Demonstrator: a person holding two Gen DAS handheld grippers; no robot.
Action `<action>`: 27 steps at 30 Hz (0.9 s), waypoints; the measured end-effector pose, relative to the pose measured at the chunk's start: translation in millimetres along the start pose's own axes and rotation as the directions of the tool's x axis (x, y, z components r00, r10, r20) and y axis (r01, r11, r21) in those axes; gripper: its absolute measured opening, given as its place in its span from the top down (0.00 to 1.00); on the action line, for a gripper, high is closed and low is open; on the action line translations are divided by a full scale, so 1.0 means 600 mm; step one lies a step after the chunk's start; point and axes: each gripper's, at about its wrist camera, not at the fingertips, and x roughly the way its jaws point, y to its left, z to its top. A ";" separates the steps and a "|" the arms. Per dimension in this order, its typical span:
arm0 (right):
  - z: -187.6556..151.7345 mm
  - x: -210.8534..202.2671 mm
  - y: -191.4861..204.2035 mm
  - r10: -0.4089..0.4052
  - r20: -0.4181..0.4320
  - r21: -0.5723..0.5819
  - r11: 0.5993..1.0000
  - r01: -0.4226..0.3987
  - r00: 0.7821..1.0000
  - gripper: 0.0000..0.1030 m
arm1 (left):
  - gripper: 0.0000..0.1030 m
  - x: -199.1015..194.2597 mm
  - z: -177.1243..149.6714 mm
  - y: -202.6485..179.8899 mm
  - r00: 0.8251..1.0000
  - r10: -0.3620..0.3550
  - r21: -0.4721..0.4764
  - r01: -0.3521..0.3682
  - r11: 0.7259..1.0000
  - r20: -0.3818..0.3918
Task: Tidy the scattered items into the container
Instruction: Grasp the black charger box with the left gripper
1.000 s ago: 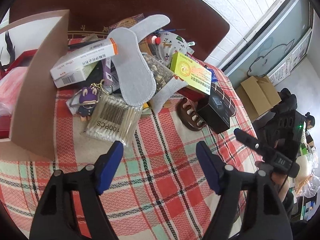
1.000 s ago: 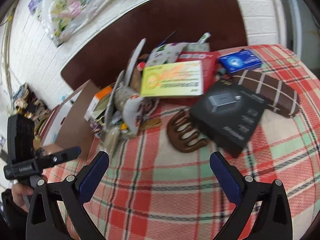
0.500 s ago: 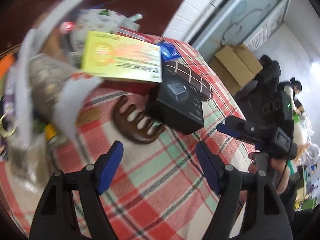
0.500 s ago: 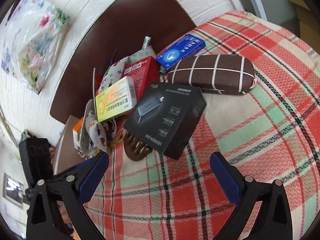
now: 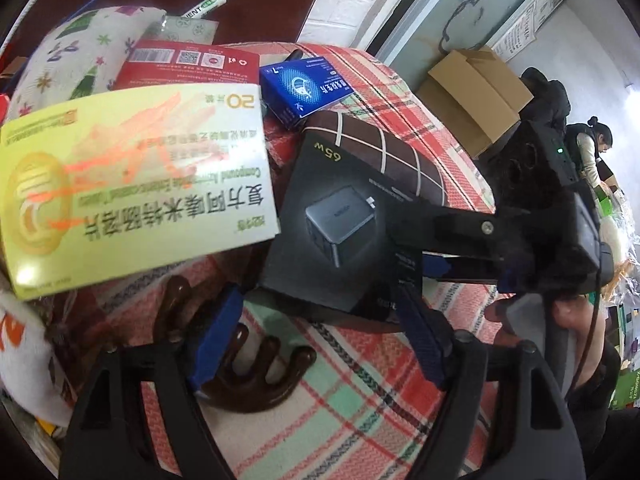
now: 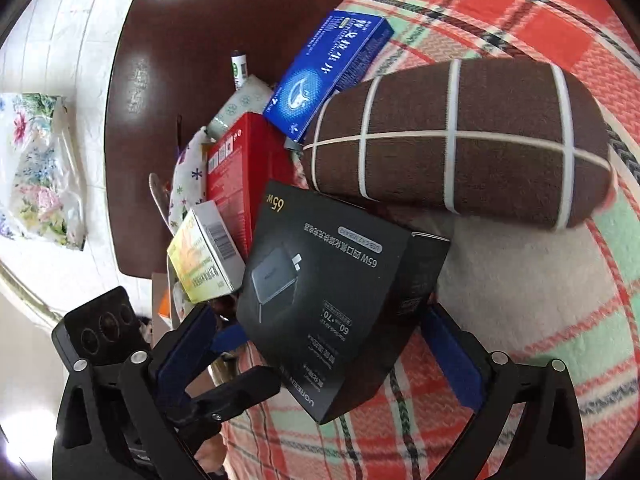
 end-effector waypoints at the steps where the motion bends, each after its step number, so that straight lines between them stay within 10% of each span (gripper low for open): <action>1: 0.002 0.001 0.000 0.002 0.005 0.000 1.000 -0.002 1.000 0.00 | 0.20 0.005 0.003 0.001 1.000 0.007 0.001 -0.007 1.000 -0.004; 27: -0.050 -0.009 0.029 -0.087 0.063 -0.087 0.992 0.092 0.994 0.01 | 0.21 -0.023 -0.003 -0.054 0.996 0.090 0.085 -0.092 0.992 0.029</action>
